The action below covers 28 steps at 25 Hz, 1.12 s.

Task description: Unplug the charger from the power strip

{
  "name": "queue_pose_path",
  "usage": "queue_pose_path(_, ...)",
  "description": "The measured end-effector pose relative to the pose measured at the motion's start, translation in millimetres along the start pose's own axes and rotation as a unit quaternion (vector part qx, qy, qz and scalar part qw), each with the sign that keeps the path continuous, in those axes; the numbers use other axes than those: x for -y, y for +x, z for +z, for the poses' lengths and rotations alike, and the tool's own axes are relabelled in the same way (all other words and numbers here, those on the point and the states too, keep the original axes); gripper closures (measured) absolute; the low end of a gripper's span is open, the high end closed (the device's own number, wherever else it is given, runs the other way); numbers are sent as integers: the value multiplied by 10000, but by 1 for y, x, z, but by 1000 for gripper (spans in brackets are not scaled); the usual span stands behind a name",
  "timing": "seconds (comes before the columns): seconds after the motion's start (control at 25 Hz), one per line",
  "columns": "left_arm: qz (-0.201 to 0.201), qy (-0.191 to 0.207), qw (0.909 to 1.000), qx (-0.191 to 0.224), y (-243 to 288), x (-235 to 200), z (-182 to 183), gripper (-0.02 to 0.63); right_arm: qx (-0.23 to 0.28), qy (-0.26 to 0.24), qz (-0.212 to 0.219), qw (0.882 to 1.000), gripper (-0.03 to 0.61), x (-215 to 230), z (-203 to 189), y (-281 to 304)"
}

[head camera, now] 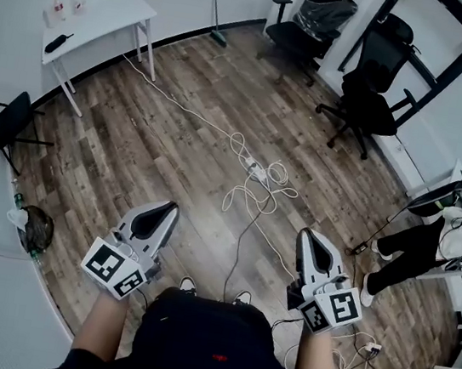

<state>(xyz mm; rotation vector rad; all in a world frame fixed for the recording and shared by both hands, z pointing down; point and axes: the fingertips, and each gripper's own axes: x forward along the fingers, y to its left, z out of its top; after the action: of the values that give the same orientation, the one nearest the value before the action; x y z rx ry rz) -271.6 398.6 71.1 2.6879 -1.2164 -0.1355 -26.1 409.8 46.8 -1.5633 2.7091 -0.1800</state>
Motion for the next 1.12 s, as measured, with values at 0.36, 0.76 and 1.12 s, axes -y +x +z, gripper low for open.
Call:
queue_pose_path(0.36,-159,-155,9997,-92,-4,-44,-8,580,-263,-85,-85,9996,559,-32,-17,29)
queue_pose_path(0.76,-226,142,9992,-281,44,-71,-11,580,-131,125,-211,9996,560,14,-26,72)
queue_pose_path(1.12,-212,202,9980,-558,152,-112,-12,580,-300,359,-100,9989,560,98,-35,152)
